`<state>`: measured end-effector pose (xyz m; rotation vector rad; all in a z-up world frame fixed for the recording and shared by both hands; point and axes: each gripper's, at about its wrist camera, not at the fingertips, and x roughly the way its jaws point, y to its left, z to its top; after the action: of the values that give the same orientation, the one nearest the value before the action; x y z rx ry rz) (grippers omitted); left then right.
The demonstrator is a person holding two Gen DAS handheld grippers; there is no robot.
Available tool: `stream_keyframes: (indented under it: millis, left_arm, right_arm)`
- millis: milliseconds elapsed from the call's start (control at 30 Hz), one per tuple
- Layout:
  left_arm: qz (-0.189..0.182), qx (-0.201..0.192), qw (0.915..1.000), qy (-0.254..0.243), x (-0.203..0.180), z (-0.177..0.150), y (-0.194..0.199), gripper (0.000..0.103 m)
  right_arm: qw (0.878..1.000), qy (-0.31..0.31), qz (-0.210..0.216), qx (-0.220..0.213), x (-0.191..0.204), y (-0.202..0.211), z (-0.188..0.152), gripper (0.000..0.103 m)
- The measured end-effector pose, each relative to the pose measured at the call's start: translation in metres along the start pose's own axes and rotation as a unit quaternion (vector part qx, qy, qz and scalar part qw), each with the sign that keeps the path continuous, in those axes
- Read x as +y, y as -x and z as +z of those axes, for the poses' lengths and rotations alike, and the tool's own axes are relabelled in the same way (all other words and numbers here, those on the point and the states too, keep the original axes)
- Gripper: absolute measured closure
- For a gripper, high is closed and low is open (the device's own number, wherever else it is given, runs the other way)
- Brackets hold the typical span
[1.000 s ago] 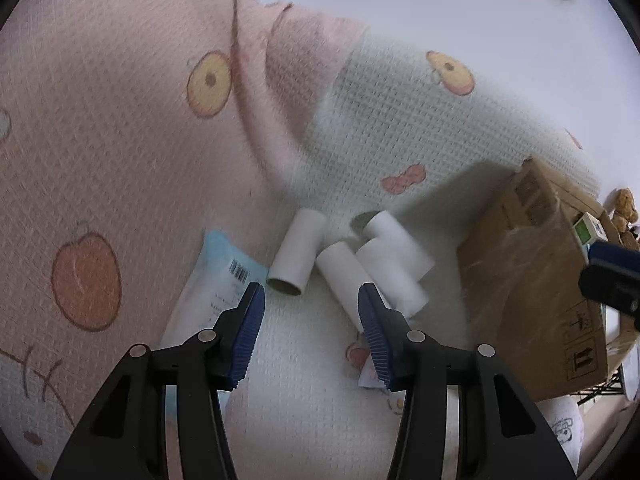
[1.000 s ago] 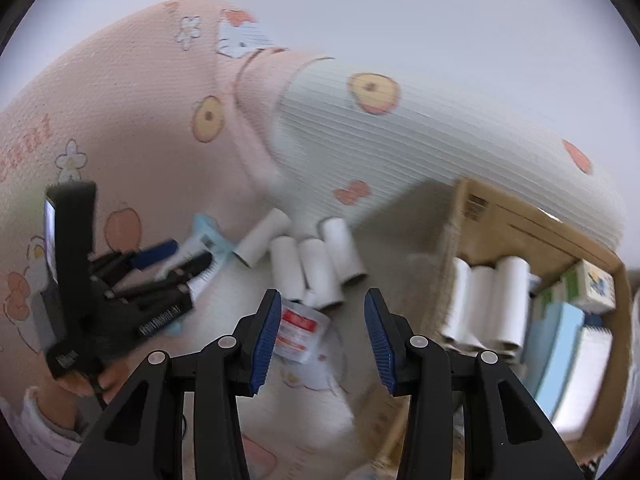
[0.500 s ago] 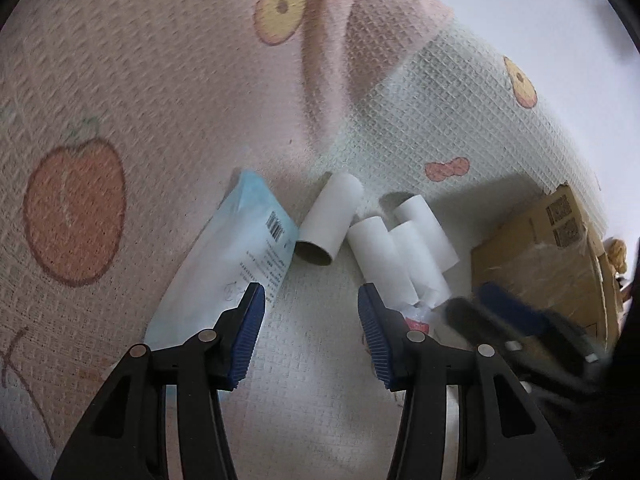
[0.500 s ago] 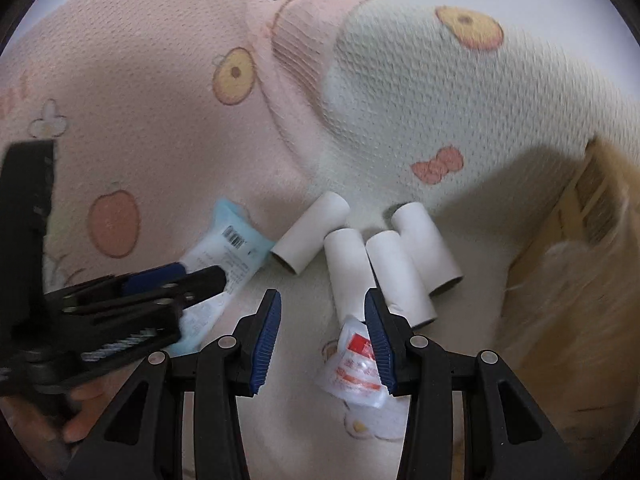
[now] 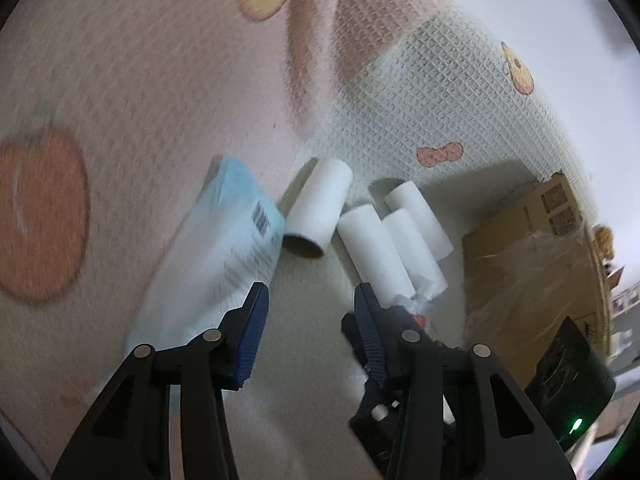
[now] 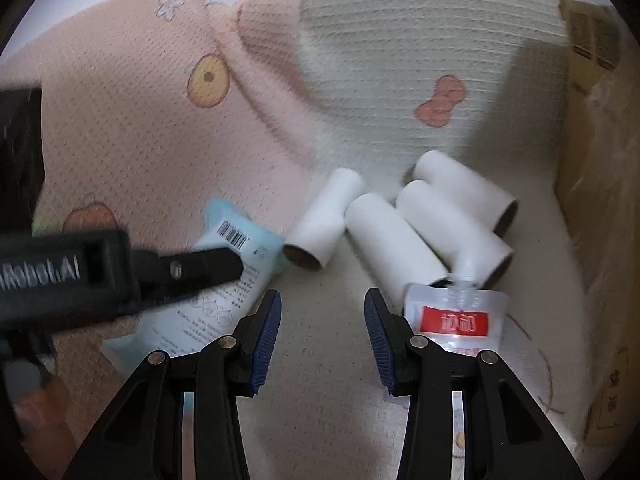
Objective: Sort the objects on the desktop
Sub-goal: 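Position the open right tool around a white cardboard tube on the bedspread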
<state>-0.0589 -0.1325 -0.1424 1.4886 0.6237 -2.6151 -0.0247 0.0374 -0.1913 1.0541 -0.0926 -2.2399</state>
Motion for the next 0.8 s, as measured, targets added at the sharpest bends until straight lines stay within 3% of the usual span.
stream_keyframes:
  millis: [67, 367, 433, 500, 600, 800]
  left_arm:
    - [0.010, -0.001, 0.9998, -0.019, -0.008, 0.011, -0.002, 0.054]
    - [-0.007, 0.050, 0.9962, -0.070, -0.039, 0.064, -0.032, 0.054]
    - [0.018, 0.086, 0.9939, -0.067, -0.038, 0.072, -0.049, 0.054]
    - [0.017, 0.111, 0.9919, -0.058, -0.035, 0.078, -0.066, 0.054]
    - [0.009, 0.139, 0.9895, -0.041, -0.031, 0.084, -0.086, 0.054]
    - [0.030, 0.170, 0.9847, -0.022, -0.019, 0.088, -0.109, 0.054]
  right_arm:
    - [1.000, 0.011, -0.002, 0.004, 0.003, -0.006, 0.002, 0.063]
    - [1.000, -0.021, -0.002, 0.002, 0.000, -0.026, 0.028, 0.063]
    - [0.999, -0.033, 0.011, 0.008, -0.003, -0.033, 0.034, 0.063]
    - [0.998, -0.051, 0.036, 0.022, -0.006, -0.042, 0.037, 0.063]
    - [0.997, -0.066, 0.038, 0.029, -0.007, -0.050, 0.039, 0.063]
    - [0.990, -0.109, 0.070, 0.055, -0.017, -0.068, 0.040, 0.063]
